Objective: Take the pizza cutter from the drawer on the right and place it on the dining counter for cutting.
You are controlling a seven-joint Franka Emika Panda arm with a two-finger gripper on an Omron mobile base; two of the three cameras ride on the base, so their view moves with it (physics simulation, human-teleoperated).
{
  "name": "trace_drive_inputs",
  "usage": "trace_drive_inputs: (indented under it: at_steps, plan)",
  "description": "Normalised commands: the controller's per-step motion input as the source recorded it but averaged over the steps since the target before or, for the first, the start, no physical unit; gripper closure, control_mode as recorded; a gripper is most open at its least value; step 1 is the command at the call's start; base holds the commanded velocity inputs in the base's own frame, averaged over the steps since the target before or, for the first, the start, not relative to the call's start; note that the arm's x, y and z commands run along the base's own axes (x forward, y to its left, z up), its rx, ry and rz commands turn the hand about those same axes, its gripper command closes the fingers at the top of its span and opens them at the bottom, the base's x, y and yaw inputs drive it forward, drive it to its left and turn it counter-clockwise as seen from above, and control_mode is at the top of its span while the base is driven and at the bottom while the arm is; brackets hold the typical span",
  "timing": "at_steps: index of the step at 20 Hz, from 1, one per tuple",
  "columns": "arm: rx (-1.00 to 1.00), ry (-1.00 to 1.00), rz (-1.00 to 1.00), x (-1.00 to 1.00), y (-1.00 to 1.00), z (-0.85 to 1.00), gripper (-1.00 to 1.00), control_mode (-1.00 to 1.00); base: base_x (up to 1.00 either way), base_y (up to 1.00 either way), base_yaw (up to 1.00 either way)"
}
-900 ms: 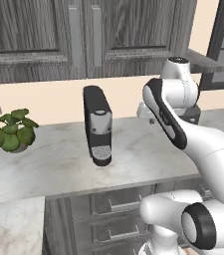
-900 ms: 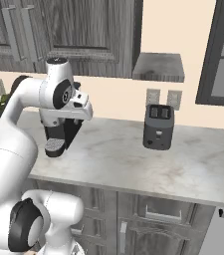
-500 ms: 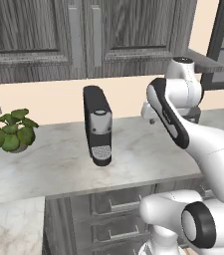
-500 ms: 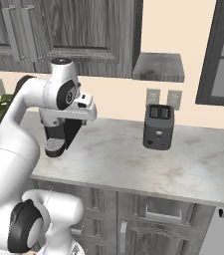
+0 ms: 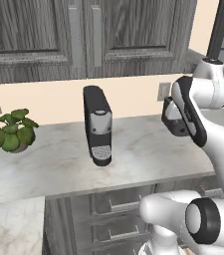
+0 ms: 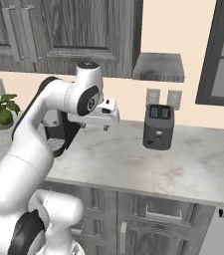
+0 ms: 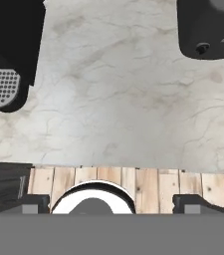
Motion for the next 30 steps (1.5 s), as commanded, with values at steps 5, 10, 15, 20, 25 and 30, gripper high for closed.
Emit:
trace_drive_inputs:
  at_steps: [5, 10, 15, 20, 25, 30]
  plan:
    - [0.06, 0.00, -0.16, -0.42, -0.60, -0.08, -1.00, -1.00, 0.00, 0.00, 0.00]
    - [0.14, 0.00, -0.31, -0.52, -0.55, -0.18, -1.00, -1.00, 0.00, 0.00, 0.00]
    - [0.19, -0.01, -0.31, -0.70, -0.57, -0.44, -1.00, -1.00, 0.00, 0.00, 0.00]
    - [0.21, -0.05, -0.26, -0.52, -0.57, -0.38, -1.00, -1.00, 0.00, 0.00, 0.00]
    - [0.22, -0.07, -0.24, -0.12, -0.51, -0.28, -1.00, -1.00, 0.00, 0.00, 0.00]
    - [0.22, -0.05, -0.24, 0.00, -0.42, -0.17, -1.00, -1.00, 0.00, 0.00, 0.00]
